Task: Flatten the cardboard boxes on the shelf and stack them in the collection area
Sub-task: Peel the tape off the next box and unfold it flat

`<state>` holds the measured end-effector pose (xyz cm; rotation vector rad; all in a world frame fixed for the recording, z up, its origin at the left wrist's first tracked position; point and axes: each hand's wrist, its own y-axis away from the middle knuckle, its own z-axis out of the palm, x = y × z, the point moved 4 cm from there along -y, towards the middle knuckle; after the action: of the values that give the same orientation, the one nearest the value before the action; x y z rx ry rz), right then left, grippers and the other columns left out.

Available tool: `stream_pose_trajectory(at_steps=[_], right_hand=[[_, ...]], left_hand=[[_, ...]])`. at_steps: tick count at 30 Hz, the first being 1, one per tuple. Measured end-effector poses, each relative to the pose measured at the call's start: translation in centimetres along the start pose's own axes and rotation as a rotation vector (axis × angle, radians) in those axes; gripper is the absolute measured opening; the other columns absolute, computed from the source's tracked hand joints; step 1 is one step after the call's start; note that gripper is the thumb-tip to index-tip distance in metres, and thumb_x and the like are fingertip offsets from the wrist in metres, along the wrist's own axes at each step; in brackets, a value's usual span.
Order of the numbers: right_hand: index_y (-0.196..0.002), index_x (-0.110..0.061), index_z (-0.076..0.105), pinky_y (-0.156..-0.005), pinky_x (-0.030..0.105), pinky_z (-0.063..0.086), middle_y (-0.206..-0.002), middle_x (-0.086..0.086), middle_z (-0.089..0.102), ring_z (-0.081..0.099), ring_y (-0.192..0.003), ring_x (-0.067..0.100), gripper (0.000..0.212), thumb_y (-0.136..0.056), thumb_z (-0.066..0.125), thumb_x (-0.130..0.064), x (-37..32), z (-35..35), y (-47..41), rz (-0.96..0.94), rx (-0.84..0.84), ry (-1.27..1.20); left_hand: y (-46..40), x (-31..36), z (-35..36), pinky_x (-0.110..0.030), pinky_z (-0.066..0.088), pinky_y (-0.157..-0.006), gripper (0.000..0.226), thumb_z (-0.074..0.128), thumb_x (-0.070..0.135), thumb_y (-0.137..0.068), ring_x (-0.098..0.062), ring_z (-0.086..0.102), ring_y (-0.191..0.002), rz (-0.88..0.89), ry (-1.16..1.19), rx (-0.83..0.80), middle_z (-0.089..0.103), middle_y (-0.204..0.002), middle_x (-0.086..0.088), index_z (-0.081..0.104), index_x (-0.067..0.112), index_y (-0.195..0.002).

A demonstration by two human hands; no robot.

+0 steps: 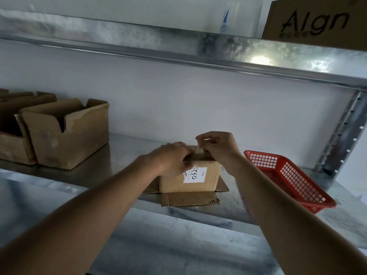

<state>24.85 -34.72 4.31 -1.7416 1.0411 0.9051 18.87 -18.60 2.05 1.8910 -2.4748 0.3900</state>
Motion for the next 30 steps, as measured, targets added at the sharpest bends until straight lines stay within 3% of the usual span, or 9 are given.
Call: stream_pose_trajectory(at_steps=[4,8,9,14,19,22,25,28,30], right_hand=[[-0.111,-0.023,0.081,-0.070,0.014,0.048,-0.102,-0.008,0.077,0.067,-0.090,0.008,0.018,-0.098,0.068,-0.018,-0.8,0.8,-0.2,-0.232,-0.125,0.521],[-0.092,-0.017,0.080,-0.060,0.034,0.044,-0.089,0.011,0.066,0.061,-0.078,0.025,0.030,-0.103,0.052,-0.014,-0.6,1.9,-0.3,-0.224,-0.280,0.732],[-0.089,-0.018,0.079,-0.060,0.037,0.044,-0.086,0.011,0.063,0.059,-0.077,0.027,0.033,-0.103,0.049,-0.012,-0.5,2.0,-0.4,-0.203,-0.307,0.754],[-0.118,-0.027,0.079,-0.080,0.045,0.059,-0.104,0.004,0.075,0.067,-0.094,0.026,0.042,-0.097,0.054,0.000,-1.2,1.6,-0.5,-0.217,-0.255,0.831],[-0.104,-0.030,0.081,-0.080,0.040,0.062,-0.100,-0.002,0.074,0.069,-0.092,0.020,0.018,-0.091,0.076,-0.019,-1.3,2.0,-1.0,-0.176,-0.137,0.783],[-0.092,-0.028,0.081,-0.079,0.038,0.061,-0.091,-0.005,0.073,0.069,-0.088,0.018,0.010,-0.089,0.078,-0.019,-1.6,2.3,-1.0,-0.206,-0.087,0.763],[-0.092,-0.024,0.080,-0.080,0.037,0.061,-0.094,-0.002,0.073,0.069,-0.087,0.019,0.017,-0.090,0.073,-0.009,-1.8,2.0,-1.1,-0.239,-0.112,0.830],[-0.097,-0.017,0.080,-0.078,0.033,0.060,-0.096,0.001,0.075,0.068,-0.087,0.018,0.031,-0.088,0.066,0.009,-1.3,1.1,-1.0,-0.291,-0.128,0.933],[-0.099,-0.015,0.080,-0.077,0.035,0.060,-0.098,0.004,0.074,0.068,-0.087,0.021,0.030,-0.090,0.066,0.011,-0.8,-0.1,-1.0,-0.297,-0.113,0.967]], left_hand=[[-0.5,-1.2,0.0,-0.040,0.051,-0.095,0.044,0.055,0.051,-0.100,-0.016,0.058,-0.110,0.003,0.072,-0.015,0.060,-0.122,0.009,0.057,0.030,-0.138],[-0.9,-1.8,0.0,-0.033,0.048,-0.076,0.025,0.058,0.051,-0.095,-0.009,0.062,-0.093,-0.003,0.127,-0.026,0.059,-0.098,0.019,0.061,0.037,-0.115],[-1.0,-1.8,0.0,-0.033,0.047,-0.073,0.020,0.058,0.051,-0.094,-0.008,0.062,-0.089,-0.012,0.135,-0.022,0.061,-0.096,0.017,0.060,0.037,-0.109],[-0.8,-1.6,-0.3,-0.028,0.040,-0.066,0.010,0.062,0.047,-0.091,-0.003,0.059,-0.082,-0.009,0.181,-0.006,0.061,-0.089,0.016,0.056,0.044,-0.100],[-0.7,-1.1,-0.7,-0.034,0.050,-0.066,0.017,0.065,0.040,-0.090,-0.010,0.063,-0.080,-0.010,0.166,-0.020,0.065,-0.087,0.011,0.067,0.032,-0.105],[-0.9,-1.0,-1.1,-0.037,0.055,-0.074,0.020,0.066,0.043,-0.088,-0.016,0.066,-0.084,-0.021,0.109,-0.048,0.069,-0.092,0.009,0.067,0.036,-0.107],[-0.9,-1.8,-1.6,-0.035,0.054,-0.076,0.040,0.066,0.050,-0.086,-0.015,0.064,-0.092,-0.021,0.063,-0.056,0.068,-0.101,0.012,0.065,0.038,-0.124],[-0.7,-2.5,-1.5,-0.032,0.048,-0.070,0.032,0.066,0.054,-0.084,-0.014,0.064,-0.091,-0.010,0.056,-0.024,0.068,-0.102,0.011,0.062,0.039,-0.111],[-0.7,-2.6,-1.3,-0.036,0.055,-0.083,0.047,0.065,0.057,-0.081,-0.015,0.065,-0.103,-0.024,0.077,-0.018,0.069,-0.122,0.009,0.066,0.035,-0.122]])
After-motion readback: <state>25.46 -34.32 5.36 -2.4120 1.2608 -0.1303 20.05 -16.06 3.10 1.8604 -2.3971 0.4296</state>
